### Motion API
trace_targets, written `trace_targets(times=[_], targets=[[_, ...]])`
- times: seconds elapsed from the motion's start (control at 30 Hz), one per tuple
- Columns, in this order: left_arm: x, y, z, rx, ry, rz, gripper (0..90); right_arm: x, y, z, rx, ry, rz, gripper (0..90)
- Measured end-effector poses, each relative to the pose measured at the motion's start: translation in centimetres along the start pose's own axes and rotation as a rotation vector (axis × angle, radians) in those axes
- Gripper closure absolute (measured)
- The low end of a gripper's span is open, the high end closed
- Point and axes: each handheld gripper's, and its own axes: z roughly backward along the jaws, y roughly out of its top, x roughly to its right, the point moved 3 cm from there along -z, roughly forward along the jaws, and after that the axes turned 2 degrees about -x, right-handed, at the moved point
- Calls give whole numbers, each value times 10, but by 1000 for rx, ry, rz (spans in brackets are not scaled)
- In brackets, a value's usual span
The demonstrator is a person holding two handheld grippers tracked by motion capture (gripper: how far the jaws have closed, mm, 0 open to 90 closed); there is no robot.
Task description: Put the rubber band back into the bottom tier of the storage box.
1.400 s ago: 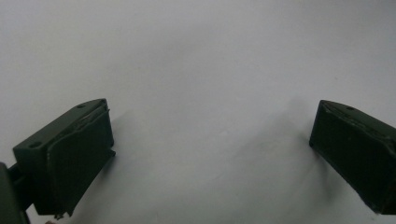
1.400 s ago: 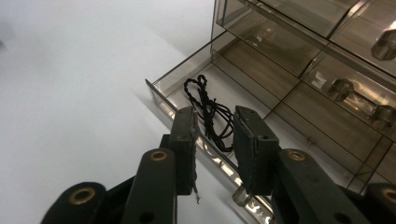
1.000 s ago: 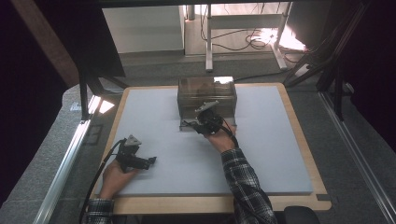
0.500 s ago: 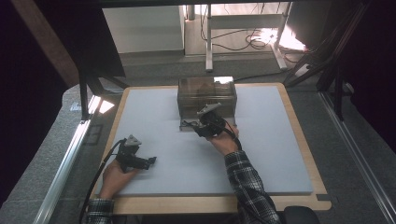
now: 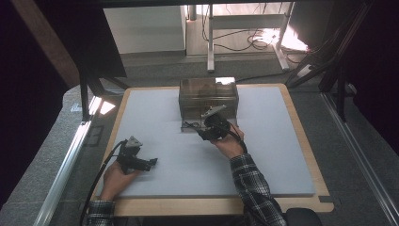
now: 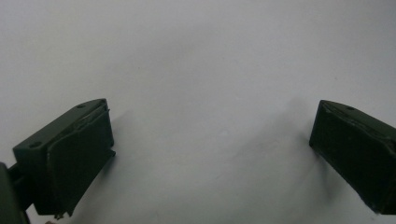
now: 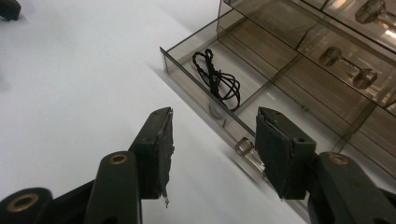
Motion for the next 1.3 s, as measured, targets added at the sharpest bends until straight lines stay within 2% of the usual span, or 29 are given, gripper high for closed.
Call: trace_targets(times=[0.77, 1.3], targets=[[0, 0, 0, 0, 0, 0, 0, 5, -18, 14, -5, -6, -18, 413], [0, 0, 0, 0, 0, 0, 0, 13, -34, 19, -22, -14, -50, 381]])
